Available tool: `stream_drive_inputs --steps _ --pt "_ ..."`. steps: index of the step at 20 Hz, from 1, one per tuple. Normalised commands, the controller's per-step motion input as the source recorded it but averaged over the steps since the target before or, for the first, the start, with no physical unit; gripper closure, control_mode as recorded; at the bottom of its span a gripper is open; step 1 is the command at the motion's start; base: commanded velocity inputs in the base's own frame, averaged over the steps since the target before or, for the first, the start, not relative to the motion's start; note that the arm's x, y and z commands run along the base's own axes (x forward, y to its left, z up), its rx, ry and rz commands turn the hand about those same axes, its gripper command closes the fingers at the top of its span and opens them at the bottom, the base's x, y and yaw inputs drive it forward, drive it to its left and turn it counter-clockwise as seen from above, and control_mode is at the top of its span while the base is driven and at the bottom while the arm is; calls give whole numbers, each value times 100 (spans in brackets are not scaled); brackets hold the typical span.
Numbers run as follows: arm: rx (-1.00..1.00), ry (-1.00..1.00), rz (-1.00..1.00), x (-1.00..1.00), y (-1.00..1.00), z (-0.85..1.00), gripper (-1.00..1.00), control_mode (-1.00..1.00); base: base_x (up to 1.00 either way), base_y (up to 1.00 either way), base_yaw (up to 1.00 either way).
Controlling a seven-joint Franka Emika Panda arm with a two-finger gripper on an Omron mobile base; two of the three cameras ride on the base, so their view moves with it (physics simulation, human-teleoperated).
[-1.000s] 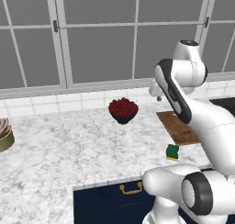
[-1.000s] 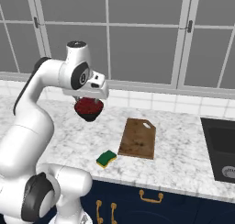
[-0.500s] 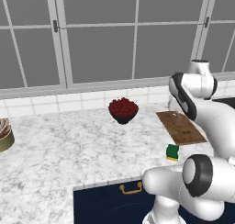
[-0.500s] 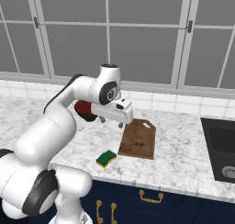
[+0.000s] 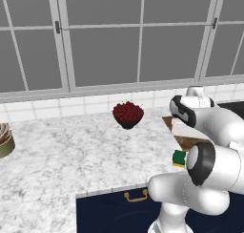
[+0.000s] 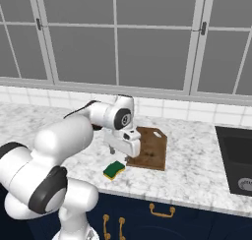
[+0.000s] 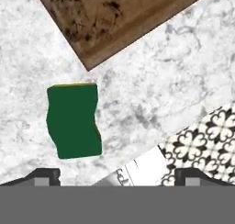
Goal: Pick up the sponge from the counter and clean the cutting board by briefly scrubbing or pressing down on the cutting board. Once finished, release the sponge.
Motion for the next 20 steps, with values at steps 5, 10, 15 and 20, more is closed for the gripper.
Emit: stream_drive_inputs --steps 5,10,15,20 --pt "0 0 -1 -10 25 -49 -100 -100 0 0 0" --pt "0 -2 0 0 40 -35 -100 -100 0 0 0" --pt "0 0 0 2 3 -27 -100 -100 0 0 0" --pt "0 0 0 1 0 -16 -100 -100 0 0 0"
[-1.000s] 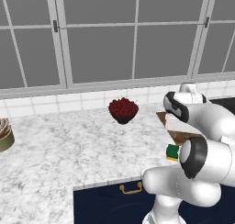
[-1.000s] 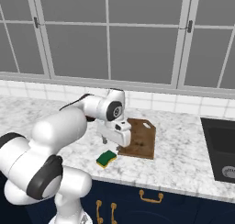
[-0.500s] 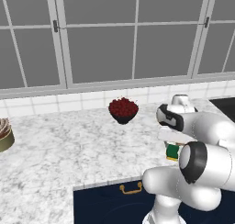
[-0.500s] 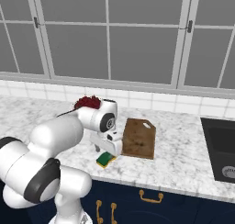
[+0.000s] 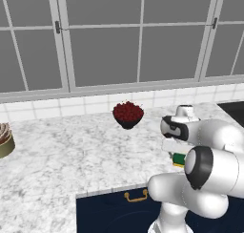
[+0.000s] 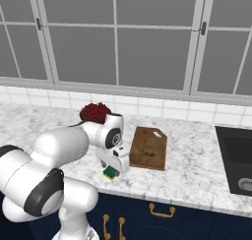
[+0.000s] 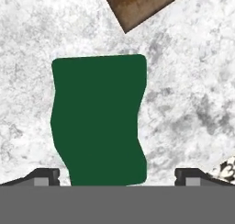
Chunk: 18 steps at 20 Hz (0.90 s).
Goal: Pick up the sponge from the counter and clean the cutting board by briefly scrubbing or pressing down on the cutting board. Once finished, release the sponge.
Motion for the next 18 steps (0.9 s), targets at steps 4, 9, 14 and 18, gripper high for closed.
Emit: stream_drive_inputs --steps 4,9,14,18 --pt "0 -1 0 0 0 -16 -100 -100 0 0 0" --pt "0 -6 0 0 0 -20 -100 -100 0 0 0" --pt "0 -10 0 0 0 -21 -100 -100 0 0 0" --pt "0 -5 0 0 4 -12 100 -100 0 0 0"
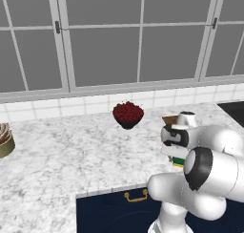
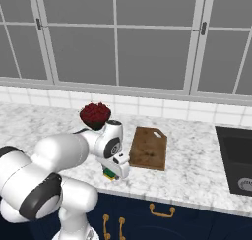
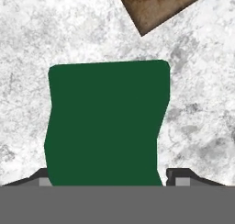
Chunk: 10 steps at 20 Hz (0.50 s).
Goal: Pick up the sponge from the counter and clean the cutting board by briefly scrubbing or pressing down on the cutting board. Once finished, release the sponge.
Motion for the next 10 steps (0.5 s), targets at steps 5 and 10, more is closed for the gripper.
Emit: stream_drive_inputs --steps 5,10 --pt "0 0 0 0 0 0 100 -100 0 0 0" --pt "6 -1 -7 10 -36 46 100 -100 0 0 0"
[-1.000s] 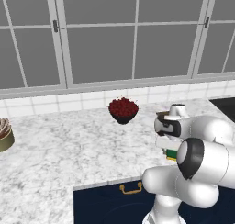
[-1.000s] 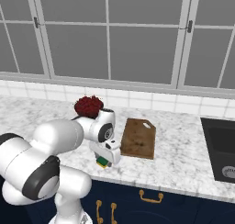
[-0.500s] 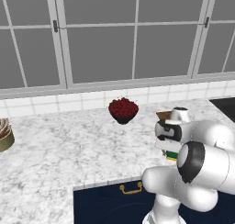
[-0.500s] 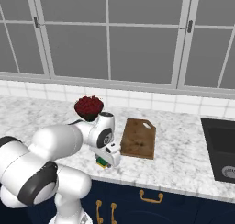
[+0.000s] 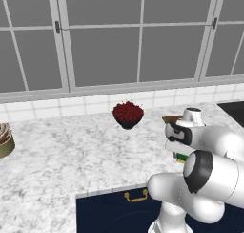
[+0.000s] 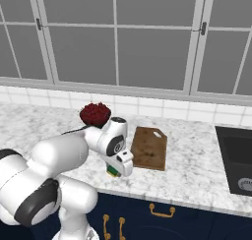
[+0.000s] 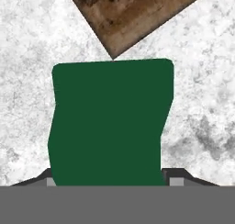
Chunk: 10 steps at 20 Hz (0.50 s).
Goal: Pick up the sponge from the counter and clean the cutting board by briefly scrubbing or pressing down on the cutting board. Once finished, release the sponge.
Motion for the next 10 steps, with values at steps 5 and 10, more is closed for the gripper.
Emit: stream_drive_inputs --steps 5,10 --pt "2 0 -13 64 -19 61 100 -100 0 0 0" --pt "0 0 1 40 -15 -25 100 -100 0 0 0"
